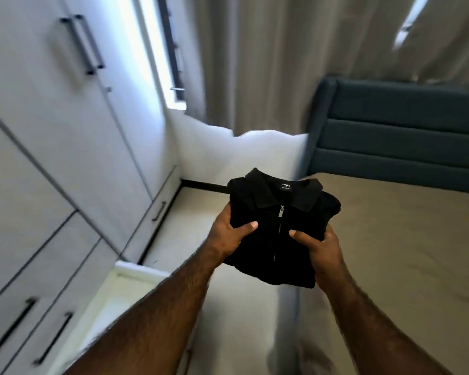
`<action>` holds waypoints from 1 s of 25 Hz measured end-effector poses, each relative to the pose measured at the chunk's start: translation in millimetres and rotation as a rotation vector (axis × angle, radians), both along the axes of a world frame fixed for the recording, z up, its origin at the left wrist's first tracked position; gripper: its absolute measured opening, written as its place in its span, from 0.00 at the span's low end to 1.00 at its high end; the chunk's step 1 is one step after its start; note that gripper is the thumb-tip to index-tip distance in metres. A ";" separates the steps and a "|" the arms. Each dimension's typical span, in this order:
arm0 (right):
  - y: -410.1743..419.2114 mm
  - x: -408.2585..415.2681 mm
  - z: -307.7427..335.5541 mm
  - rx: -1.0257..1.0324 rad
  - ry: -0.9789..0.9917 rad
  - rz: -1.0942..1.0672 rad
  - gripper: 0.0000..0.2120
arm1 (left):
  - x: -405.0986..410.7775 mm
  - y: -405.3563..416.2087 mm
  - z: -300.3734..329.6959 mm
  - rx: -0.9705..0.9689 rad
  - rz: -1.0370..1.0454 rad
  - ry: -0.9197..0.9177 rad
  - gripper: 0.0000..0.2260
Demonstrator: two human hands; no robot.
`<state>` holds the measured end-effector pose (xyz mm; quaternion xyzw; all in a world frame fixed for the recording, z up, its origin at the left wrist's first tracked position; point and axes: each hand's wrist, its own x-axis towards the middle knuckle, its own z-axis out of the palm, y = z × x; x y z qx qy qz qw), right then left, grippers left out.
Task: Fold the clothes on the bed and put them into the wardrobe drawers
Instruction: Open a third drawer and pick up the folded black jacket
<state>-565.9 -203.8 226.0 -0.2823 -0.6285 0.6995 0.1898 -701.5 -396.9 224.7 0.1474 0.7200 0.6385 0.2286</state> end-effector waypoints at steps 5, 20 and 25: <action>-182.7 -84.1 -3.4 -0.032 -0.029 0.319 0.29 | -21.7 -210.3 -12.2 -0.048 0.331 0.029 0.31; -578.8 -172.2 -251.9 0.074 -0.388 1.333 0.22 | 126.1 -555.8 -252.9 -0.092 1.321 -0.325 0.32; -653.7 -158.2 -417.2 0.165 -0.519 1.534 0.20 | 180.4 -590.4 -420.3 -0.104 1.497 -0.493 0.31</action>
